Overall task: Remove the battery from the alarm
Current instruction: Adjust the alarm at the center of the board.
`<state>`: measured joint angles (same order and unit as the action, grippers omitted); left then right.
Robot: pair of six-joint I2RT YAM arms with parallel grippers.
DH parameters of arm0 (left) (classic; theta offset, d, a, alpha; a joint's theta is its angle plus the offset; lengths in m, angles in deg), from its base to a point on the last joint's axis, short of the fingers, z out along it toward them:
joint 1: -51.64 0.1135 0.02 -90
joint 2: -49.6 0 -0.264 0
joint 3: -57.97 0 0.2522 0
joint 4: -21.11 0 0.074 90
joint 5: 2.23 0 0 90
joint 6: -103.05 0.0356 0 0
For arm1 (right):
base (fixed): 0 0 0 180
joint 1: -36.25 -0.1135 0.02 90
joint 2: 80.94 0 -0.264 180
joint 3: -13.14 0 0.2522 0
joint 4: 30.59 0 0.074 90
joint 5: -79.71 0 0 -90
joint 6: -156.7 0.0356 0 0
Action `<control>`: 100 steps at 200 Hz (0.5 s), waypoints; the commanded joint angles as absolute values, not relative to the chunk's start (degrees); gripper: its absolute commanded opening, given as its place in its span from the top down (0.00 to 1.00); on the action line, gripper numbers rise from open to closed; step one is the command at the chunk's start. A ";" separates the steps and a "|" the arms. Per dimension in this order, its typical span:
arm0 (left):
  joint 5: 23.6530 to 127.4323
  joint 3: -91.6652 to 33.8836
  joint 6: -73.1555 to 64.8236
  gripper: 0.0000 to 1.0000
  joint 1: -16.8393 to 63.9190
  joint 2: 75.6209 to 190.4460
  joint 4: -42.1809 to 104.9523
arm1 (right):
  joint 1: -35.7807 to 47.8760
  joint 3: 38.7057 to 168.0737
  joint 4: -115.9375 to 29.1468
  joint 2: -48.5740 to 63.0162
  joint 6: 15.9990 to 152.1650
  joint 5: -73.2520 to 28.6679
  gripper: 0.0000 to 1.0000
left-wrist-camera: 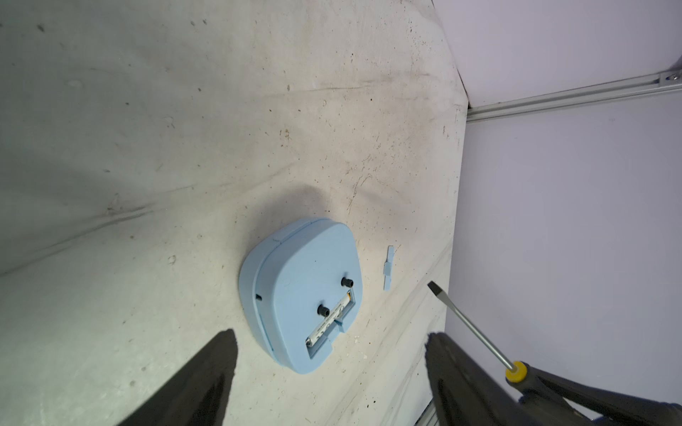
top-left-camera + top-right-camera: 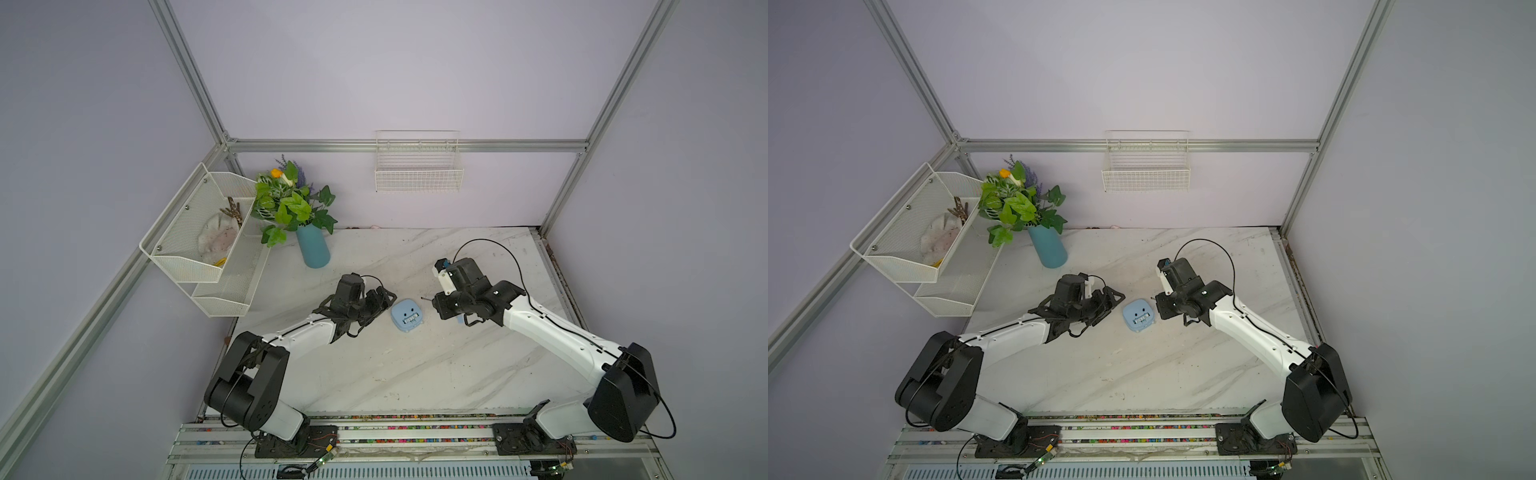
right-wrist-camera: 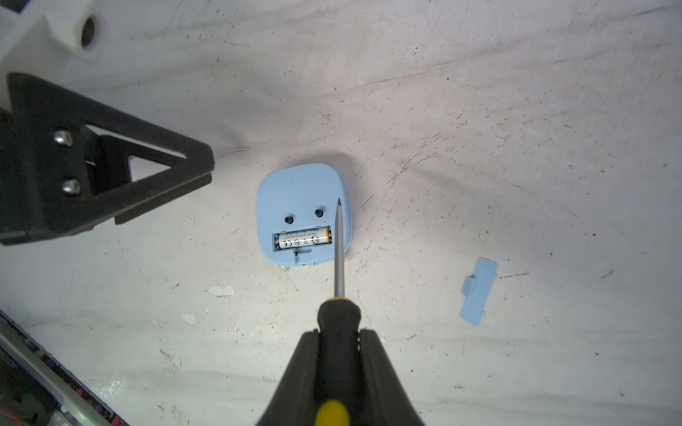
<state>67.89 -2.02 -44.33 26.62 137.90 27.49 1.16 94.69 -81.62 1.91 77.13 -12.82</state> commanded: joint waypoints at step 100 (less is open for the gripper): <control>66.55 -13.08 -39.35 0.22 26.61 145.70 40.08 | 0.08 95.36 -85.74 -0.40 65.10 -13.92 1.00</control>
